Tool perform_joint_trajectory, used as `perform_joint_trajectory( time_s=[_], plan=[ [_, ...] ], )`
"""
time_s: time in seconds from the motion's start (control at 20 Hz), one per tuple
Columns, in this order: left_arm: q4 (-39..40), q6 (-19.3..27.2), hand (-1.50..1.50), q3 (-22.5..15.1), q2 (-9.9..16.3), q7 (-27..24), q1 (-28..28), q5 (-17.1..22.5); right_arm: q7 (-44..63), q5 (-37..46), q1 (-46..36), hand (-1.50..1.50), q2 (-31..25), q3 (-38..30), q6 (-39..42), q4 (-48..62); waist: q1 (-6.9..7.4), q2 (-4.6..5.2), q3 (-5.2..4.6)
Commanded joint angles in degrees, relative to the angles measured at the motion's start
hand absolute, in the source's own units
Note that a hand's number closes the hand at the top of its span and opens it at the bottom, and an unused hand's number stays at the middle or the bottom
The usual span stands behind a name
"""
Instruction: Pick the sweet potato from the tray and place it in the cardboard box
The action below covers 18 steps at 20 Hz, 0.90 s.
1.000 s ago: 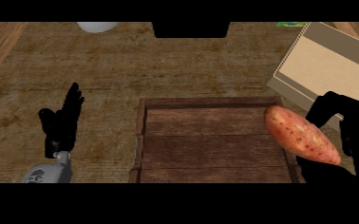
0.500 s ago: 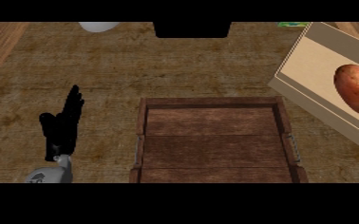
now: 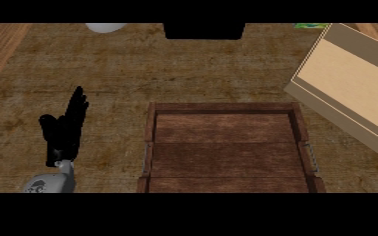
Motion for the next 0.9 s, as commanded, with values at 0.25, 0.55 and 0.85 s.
perform_joint_trajectory(
  time_s=[0.25, 0.55, 0.85],
  plan=[
    [1.8, -2.7, 0.00, 1.6, 1.0, -1.3, -1.1, 1.2, -18.4, 8.1, -5.6, 1.50, -4.7, 0.4, -15.8, 31.8, 1.37, 0.43, 0.04],
    [3.9, 1.1, 0.00, 0.0, -2.3, -2.9, -2.0, -1.8, -22.1, 4.1, -10.9, -1.50, -5.4, -4.4, -17.8, 49.2, 0.68, 0.27, 0.02],
    [5.0, -0.3, 0.00, 1.2, -1.5, -2.5, -2.8, -0.8, -33.5, -1.2, -13.5, -1.50, -2.8, -7.3, -22.5, 60.8, 0.58, 0.26, 0.05]
  ],
)
